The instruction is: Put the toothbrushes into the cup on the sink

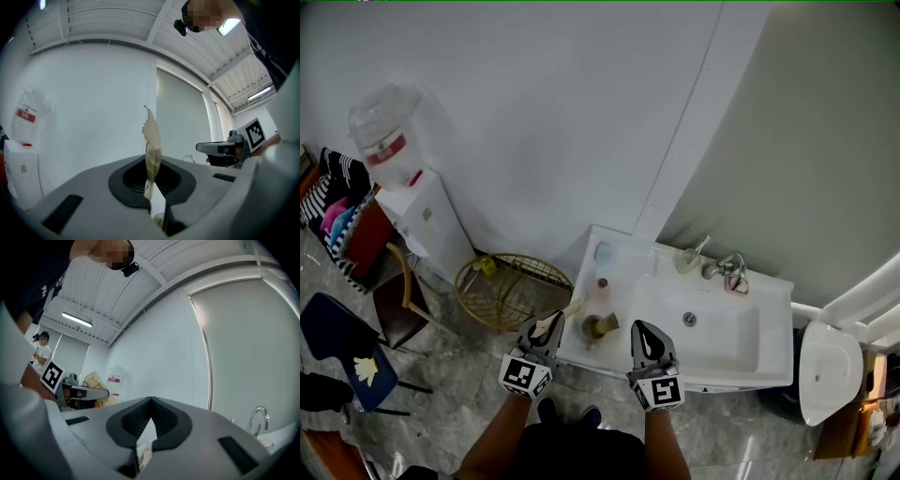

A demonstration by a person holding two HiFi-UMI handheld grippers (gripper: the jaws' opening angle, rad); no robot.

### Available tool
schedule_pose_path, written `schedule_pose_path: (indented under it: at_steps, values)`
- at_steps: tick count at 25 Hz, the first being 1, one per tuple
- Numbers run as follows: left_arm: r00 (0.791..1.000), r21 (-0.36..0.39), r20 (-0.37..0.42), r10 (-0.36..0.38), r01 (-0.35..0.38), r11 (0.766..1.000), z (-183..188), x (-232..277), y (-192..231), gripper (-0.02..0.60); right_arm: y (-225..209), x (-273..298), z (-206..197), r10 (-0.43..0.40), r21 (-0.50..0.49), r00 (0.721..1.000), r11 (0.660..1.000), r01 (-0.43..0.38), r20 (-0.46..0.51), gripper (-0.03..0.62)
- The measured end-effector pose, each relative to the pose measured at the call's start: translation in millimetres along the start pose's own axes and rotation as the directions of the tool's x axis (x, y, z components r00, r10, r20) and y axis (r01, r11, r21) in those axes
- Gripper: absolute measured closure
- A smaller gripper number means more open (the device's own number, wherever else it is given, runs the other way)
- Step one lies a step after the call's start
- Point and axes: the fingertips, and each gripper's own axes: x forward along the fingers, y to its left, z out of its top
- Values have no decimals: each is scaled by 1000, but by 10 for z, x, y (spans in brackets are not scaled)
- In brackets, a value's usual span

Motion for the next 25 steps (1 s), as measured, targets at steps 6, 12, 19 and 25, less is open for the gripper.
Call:
schedule_pose_path:
  at_steps: [6,12,19,25]
  values:
    - [998,2,-58,-22,22,1000,-229,112,-90,552,-62,-40,-8,-14,-10,1000,1000,14,2,568]
    - [987,10,-158,-42,44,999,-577,225,-171,552,-187,-84,-32,-39,-14,999,999,39,-5,568]
    - [967,7,-245,-75,79,997,-956,352,-312,552,-305,-127,-70,-58,-15,998,998,57,-7,568]
    - [954,3,-289,-79,83,997,-1154,437,-336,552,-396,-145,-91,-71,-13,997,997,71,-10,568]
